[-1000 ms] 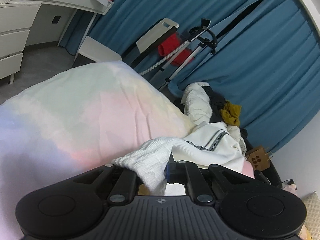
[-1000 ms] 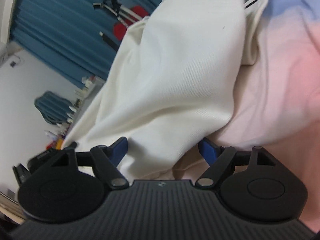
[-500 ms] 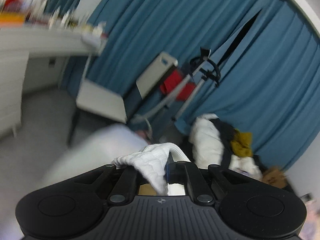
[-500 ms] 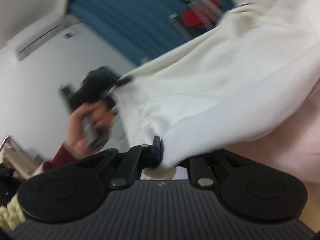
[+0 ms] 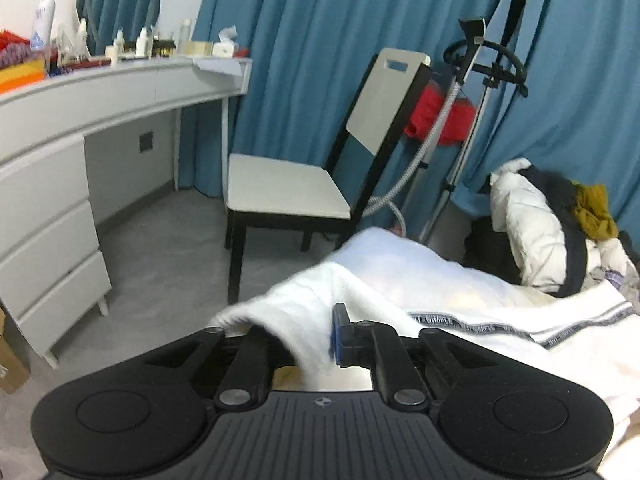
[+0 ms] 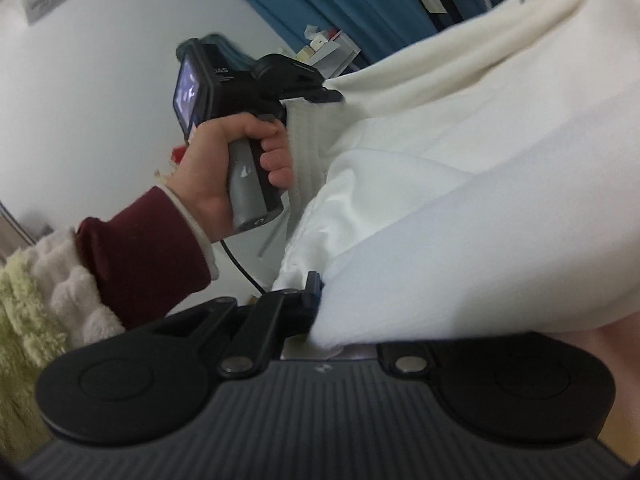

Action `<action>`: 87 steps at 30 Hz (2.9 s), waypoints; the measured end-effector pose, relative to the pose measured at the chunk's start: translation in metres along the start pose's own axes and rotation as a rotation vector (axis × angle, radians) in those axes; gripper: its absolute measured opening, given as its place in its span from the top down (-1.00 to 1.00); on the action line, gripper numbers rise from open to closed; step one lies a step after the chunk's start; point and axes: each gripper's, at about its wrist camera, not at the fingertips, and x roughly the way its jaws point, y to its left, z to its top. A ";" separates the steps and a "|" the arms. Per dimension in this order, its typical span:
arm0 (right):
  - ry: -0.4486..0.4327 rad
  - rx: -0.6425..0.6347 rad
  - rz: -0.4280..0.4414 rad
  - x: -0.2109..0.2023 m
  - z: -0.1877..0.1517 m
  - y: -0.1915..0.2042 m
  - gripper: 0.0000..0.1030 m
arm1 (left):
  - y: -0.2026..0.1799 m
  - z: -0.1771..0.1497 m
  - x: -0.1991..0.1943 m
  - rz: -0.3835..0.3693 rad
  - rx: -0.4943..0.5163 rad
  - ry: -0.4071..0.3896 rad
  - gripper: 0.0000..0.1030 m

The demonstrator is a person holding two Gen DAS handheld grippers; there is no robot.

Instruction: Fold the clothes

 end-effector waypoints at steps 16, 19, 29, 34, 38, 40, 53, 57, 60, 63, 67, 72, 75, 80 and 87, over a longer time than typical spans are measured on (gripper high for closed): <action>0.002 -0.004 -0.136 -0.084 -0.030 0.003 -0.80 | 0.008 -0.096 -0.200 -0.074 0.087 -0.077 -0.56; -0.040 -0.029 -0.180 -0.131 -0.031 0.010 -0.80 | -0.032 -0.123 -0.229 -0.149 0.165 -0.076 -0.61; -0.254 -0.107 -0.533 -0.269 -0.002 -0.036 -0.80 | -0.184 -0.211 -0.295 -0.359 0.441 -0.072 -0.64; -0.358 -0.006 -0.631 -0.313 0.003 -0.097 -0.80 | -0.265 -0.233 -0.268 -0.367 0.529 -0.075 -0.58; -0.464 0.089 -0.582 -0.334 0.013 -0.127 -0.80 | -0.321 -0.234 -0.238 -0.428 0.579 -0.104 -0.57; -0.474 0.073 -0.604 -0.332 0.015 -0.138 -0.80 | -0.351 -0.235 -0.219 -0.450 0.593 -0.100 -0.57; -0.500 0.172 -0.672 -0.313 0.018 -0.220 -0.79 | -0.453 -0.216 -0.086 -0.343 0.615 -0.025 0.95; -0.520 0.189 -0.620 -0.310 0.019 -0.222 -0.79 | -0.424 -0.207 -0.146 -0.433 0.627 -0.077 0.96; -0.545 0.191 -0.583 -0.316 0.017 -0.216 -0.79 | -0.387 -0.212 -0.205 -0.476 0.617 -0.095 0.96; -0.565 0.255 -0.532 -0.326 0.013 -0.216 -0.79 | -0.342 -0.225 -0.260 -0.506 0.577 -0.079 0.96; -0.599 0.369 -0.409 -0.343 0.005 -0.213 -0.80 | -0.282 -0.255 -0.322 -0.519 0.522 -0.065 0.96; -0.599 0.462 -0.352 -0.348 0.001 -0.207 -0.82 | -0.232 -0.273 -0.351 -0.456 0.390 -0.005 0.92; -0.592 0.427 -0.375 -0.342 0.007 -0.198 -0.81 | -0.226 -0.268 -0.358 -0.395 0.348 0.030 0.86; -0.542 0.354 -0.476 -0.323 0.016 -0.195 -0.80 | -0.228 -0.261 -0.392 -0.288 0.353 0.078 0.27; -0.496 0.328 -0.575 -0.315 0.011 -0.203 -0.79 | -0.279 -0.256 -0.499 -0.290 0.475 0.129 -0.45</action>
